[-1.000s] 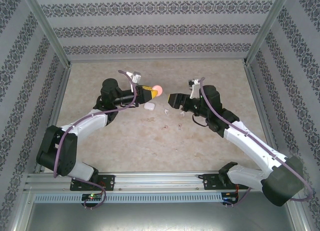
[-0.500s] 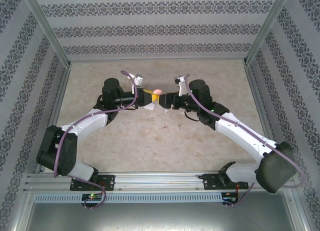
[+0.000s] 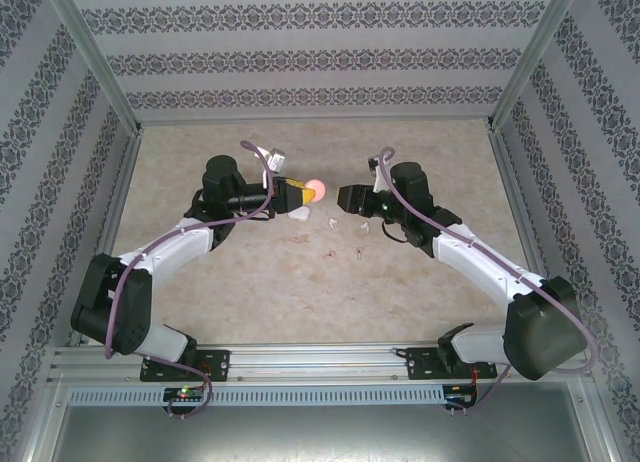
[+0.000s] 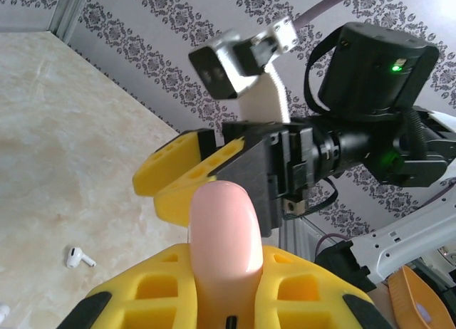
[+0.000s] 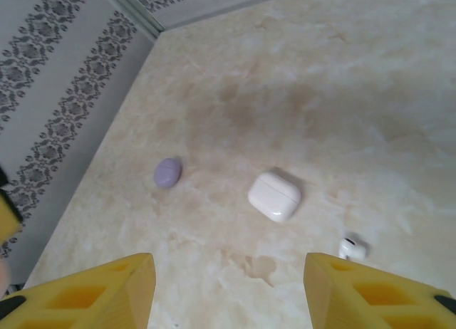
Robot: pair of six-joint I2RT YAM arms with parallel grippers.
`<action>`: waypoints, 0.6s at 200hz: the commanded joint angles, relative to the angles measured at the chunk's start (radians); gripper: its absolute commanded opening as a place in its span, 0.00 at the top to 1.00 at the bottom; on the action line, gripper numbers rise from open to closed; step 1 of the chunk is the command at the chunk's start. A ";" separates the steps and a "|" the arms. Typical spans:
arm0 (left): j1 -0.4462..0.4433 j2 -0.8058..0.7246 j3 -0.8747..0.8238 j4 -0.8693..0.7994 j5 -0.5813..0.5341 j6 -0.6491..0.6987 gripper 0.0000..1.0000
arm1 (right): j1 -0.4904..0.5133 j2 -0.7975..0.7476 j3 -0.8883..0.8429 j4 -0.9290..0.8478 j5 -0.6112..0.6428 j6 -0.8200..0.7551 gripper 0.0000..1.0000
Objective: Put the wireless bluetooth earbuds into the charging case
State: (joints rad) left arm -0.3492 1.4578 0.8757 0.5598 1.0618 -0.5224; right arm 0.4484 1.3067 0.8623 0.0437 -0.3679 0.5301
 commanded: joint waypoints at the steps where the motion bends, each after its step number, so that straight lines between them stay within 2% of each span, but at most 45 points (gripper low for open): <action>1: 0.005 -0.027 0.017 0.003 0.017 0.035 1.00 | 0.009 -0.050 -0.023 0.053 -0.028 0.041 0.43; 34: 0.005 -0.018 0.017 0.014 0.015 0.027 1.00 | 0.061 -0.101 -0.005 0.075 -0.049 0.056 0.42; 69: 0.005 -0.016 0.021 0.002 0.010 0.033 1.00 | 0.131 -0.070 0.082 0.061 -0.029 0.037 0.40; 120: 0.004 -0.026 0.022 0.008 0.012 0.025 1.00 | 0.140 0.012 0.124 0.043 0.004 0.016 0.43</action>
State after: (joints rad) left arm -0.3492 1.4555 0.8757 0.5598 1.0618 -0.5194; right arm 0.5900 1.2831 0.9779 0.0822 -0.3828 0.5690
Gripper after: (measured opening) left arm 0.154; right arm 0.579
